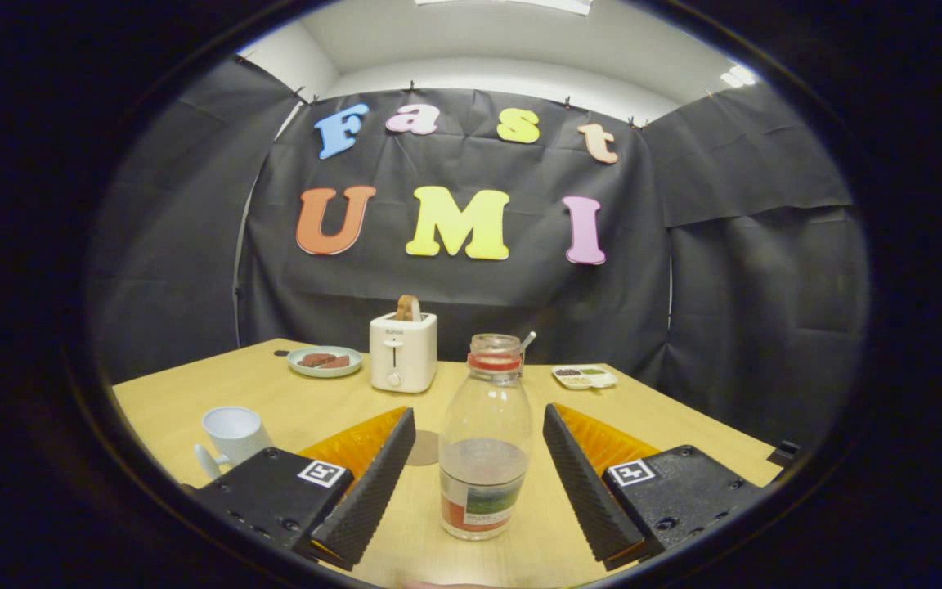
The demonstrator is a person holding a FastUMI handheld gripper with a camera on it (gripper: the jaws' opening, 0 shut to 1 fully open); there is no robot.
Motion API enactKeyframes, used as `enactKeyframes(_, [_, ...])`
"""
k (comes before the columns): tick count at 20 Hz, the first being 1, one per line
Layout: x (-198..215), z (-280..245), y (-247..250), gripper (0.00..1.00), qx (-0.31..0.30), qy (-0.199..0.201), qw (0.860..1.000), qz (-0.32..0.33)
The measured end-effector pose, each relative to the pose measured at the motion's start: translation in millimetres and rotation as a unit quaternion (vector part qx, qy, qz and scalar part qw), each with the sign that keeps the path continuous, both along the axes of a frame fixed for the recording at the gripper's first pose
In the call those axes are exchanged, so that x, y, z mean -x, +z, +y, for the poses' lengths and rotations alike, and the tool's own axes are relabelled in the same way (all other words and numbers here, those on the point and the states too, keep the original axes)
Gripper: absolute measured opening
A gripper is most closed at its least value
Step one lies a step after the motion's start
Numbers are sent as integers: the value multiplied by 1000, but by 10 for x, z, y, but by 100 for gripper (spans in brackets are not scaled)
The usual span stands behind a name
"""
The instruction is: Take the bottle from table, then pour the juice into the cup, finally place the bottle on the coaster
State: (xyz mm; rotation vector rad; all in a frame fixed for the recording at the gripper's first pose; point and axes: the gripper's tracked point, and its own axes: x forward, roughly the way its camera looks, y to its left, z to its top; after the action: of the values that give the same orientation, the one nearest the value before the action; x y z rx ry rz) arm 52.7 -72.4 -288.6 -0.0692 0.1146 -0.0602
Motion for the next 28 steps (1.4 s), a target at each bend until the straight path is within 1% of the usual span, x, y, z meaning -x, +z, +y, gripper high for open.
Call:
enactKeyframes(5, [-135, -80, -239, 100, 5, -5, 1000, 13])
enactKeyframes(9, [-236, -75, -328, 100, 15, 4, 1000, 13])
enactKeyframes(14, [-358, -147, -353, 100, 1, -6, 1000, 20])
enactKeyframes(16, [-406, -176, -387, 98, -10, -9, 1000, 22])
enactKeyframes(20, [-407, -123, -403, 84, -6, 3, 1000, 27])
enactKeyframes(23, [-388, -153, -402, 83, 10, 4, 999, 35])
enactKeyframes(25, [-332, -171, -299, 83, 22, 4, 999, 33])
enactKeyframes(28, [-245, -91, -89, 82, 45, 19, 999, 23])
